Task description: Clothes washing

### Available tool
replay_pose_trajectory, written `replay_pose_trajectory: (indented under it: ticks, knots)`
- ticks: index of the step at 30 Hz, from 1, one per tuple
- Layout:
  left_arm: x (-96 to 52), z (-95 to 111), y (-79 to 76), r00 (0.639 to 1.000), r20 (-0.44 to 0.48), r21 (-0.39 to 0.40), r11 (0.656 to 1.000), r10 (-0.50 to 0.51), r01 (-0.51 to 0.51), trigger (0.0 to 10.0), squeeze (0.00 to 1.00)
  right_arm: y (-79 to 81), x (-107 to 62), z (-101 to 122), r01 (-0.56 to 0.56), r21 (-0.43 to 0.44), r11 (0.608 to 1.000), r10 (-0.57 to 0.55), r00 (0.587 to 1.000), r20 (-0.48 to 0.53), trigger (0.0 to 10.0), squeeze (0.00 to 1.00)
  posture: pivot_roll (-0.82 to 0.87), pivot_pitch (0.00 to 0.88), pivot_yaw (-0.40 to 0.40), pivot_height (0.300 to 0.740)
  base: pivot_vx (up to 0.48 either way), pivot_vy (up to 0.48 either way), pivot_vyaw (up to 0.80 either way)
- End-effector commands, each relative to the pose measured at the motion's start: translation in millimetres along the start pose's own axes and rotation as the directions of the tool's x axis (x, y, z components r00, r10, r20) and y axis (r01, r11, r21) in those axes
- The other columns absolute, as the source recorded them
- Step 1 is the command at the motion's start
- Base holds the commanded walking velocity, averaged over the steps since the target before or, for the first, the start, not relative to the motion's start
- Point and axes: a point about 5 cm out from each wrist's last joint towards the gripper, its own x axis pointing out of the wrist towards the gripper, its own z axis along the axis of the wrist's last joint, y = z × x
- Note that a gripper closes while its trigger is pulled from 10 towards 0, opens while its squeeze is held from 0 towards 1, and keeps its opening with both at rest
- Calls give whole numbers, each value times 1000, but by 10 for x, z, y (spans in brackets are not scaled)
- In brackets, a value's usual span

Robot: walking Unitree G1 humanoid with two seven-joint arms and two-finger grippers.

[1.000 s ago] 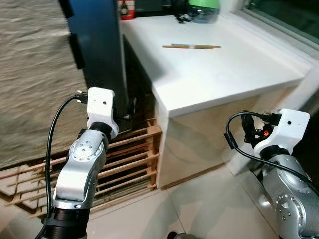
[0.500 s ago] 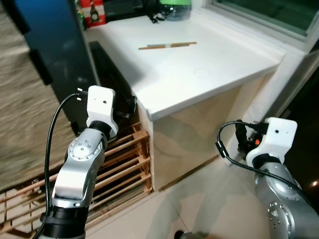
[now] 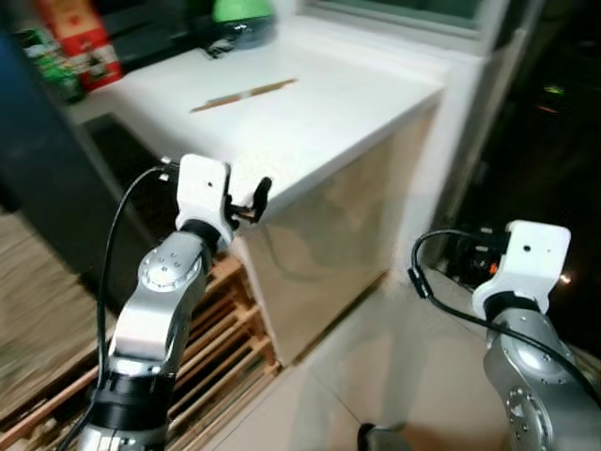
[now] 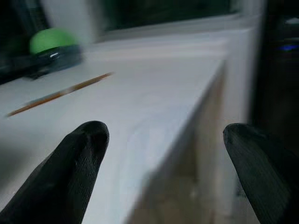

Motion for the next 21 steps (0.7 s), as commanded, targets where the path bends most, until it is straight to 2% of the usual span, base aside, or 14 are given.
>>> replay_pose_trajectory:
  ticks: [1, 4, 7, 9, 11, 14, 19, 21]
  knots:
    - [-57, -38, 166, 995, -4, -12, 995, 98, -98, 10000, 0, 114, 5, 81, -66, 0, 998, 66, 998, 23, 10000, 0, -91, 0, 65, 740, 0, 0, -800]
    - [-81, -46, 157, 994, -3, -20, 993, 113, -113, 10000, 0, 123, 30, 103, -90, -4, 996, 90, 996, 23, 10000, 0, -70, 0, 45, 740, 0, 0, -800]
    - [-106, -85, 58, 996, -9, -11, 996, 93, -93, 10000, 0, 90, 107, 76, -108, -20, 994, 109, 994, 11, 10000, 0, -37, 0, 8, 740, 0, 0, -788]
    - [-141, -130, 16, 998, -23, 36, 997, 66, -65, 10000, 0, 77, 152, 19, -87, -14, 996, 87, 996, -23, 10000, 0, -20, 0, -35, 740, 0, 0, -788]
    - [-177, -142, 36, 998, -25, 33, 997, 65, -64, 10000, 0, 114, 168, 25, -85, 35, 996, 86, 995, -44, 10000, 0, -9, 0, -52, 740, 0, 0, -788]
    - [-224, -141, 103, 995, -22, 36, 994, 102, -101, 10000, 0, 196, 166, 45, -129, 3, 992, 129, 991, -29, 10000, 0, -5, 0, -58, 740, 0, 0, -788]
    - [-218, -80, 110, 995, -15, 59, 994, 94, -93, 10000, 0, 254, 160, 72, -154, 28, 988, 155, 987, -29, 10000, 0, -1, 0, -49, 740, 0, 0, -788]
    - [-189, -15, 110, 996, 1, 77, 993, 84, -84, 10000, 0, 283, 162, 80, -157, 84, 984, 160, 986, -34, 10000, 0, -1, 0, -45, 740, 0, 0, -788]
